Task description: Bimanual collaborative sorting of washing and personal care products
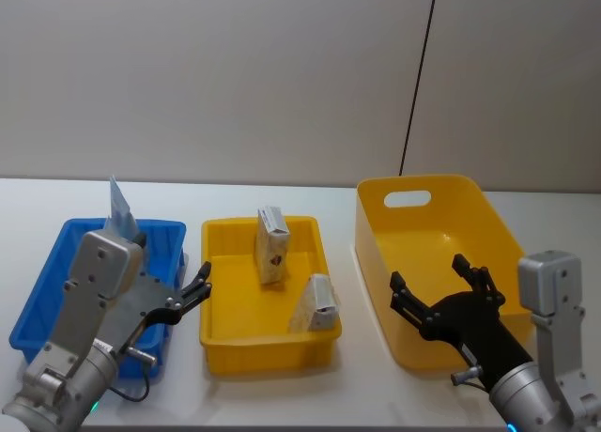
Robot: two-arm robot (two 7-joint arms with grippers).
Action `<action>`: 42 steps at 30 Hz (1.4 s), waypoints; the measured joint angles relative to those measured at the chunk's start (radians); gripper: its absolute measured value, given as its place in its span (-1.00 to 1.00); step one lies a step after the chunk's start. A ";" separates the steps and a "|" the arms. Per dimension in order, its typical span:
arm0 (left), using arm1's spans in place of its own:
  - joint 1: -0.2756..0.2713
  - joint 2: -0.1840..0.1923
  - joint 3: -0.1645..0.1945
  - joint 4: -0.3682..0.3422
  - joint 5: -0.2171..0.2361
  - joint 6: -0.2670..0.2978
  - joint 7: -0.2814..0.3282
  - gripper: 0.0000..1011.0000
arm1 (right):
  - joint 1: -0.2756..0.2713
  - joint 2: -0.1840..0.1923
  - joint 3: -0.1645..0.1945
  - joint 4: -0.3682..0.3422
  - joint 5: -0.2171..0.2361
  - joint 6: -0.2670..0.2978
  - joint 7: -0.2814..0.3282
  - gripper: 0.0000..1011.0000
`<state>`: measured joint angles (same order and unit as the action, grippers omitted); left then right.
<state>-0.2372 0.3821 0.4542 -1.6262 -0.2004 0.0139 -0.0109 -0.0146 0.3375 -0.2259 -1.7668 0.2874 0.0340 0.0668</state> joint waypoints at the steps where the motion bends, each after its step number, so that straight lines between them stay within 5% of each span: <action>1: 0.000 0.000 0.000 0.000 0.000 0.000 0.000 0.98 | 0.000 0.000 0.000 0.000 0.000 0.000 0.000 0.99; 42: 0.000 0.000 0.000 0.000 0.000 0.000 0.000 0.98 | 0.001 -0.001 0.000 0.000 -0.001 0.002 0.000 0.99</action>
<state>-0.2372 0.3821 0.4542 -1.6262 -0.2004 0.0139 -0.0110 -0.0140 0.3367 -0.2264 -1.7668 0.2866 0.0357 0.0671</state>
